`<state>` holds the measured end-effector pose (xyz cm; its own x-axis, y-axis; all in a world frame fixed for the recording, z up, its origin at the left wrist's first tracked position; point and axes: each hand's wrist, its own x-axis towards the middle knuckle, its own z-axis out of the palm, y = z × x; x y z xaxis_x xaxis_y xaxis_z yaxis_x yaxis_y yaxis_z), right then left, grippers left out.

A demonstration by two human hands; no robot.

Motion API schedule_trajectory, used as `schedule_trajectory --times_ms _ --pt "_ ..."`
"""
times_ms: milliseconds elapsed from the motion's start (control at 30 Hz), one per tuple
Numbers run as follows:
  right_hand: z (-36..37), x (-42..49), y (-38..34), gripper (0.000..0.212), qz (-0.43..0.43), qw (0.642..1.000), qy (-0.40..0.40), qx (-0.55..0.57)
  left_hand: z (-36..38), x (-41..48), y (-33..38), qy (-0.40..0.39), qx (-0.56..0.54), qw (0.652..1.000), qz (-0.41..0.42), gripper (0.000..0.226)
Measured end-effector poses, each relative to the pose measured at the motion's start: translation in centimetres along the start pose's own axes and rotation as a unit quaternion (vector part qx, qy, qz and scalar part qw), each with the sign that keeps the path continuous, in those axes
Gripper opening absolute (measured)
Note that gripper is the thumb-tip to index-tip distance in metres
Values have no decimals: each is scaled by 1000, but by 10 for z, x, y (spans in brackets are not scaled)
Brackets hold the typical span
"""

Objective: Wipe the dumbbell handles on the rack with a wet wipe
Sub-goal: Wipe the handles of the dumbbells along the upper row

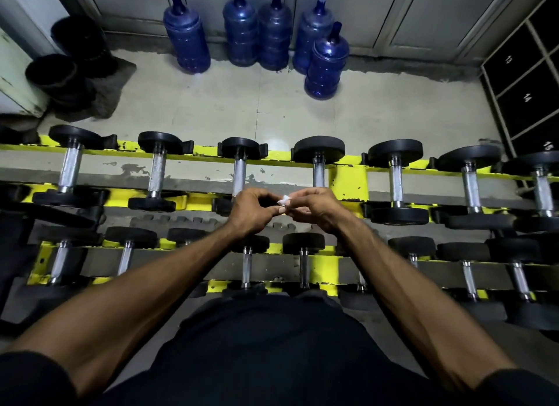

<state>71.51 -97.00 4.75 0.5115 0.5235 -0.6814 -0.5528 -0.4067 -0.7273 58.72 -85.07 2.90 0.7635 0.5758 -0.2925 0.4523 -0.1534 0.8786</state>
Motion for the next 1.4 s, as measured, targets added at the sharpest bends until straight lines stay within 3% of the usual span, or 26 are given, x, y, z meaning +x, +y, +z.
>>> schedule_trajectory --times_ms 167,367,467,567,767,933,1100,1233,1300,1400 --pt "-41 24 -4 15 -52 994 87 -41 36 11 2 -18 115 993 33 28" --pt "-77 51 -11 17 -108 949 175 -237 62 5 -5 -102 250 955 120 51" --pt "-87 55 -4 17 -73 926 144 -342 68 5 -7 -107 260 949 140 54" --pt "-86 60 1 16 -83 918 106 -373 64 7 -10 -110 260 948 146 54" --pt "-88 74 -3 15 -135 936 165 -280 62 9 -13 -116 265 943 165 53" --pt "-101 76 -1 17 -47 938 56 -338 64 9 -12 -95 265 944 169 49" --pt "-100 86 6 26 -51 948 116 -293 68 8 -11 -74 260 950 159 46" --pt "-109 76 -1 20 -40 956 15 -289 71 6 -13 -62 254 953 154 47" --pt "-110 72 -9 13 -53 950 -33 -305 73 4 -14 -53 251 954 157 47" --pt "-97 74 -12 12 -169 913 21 -371 75 4 -13 -53 255 953 152 47"
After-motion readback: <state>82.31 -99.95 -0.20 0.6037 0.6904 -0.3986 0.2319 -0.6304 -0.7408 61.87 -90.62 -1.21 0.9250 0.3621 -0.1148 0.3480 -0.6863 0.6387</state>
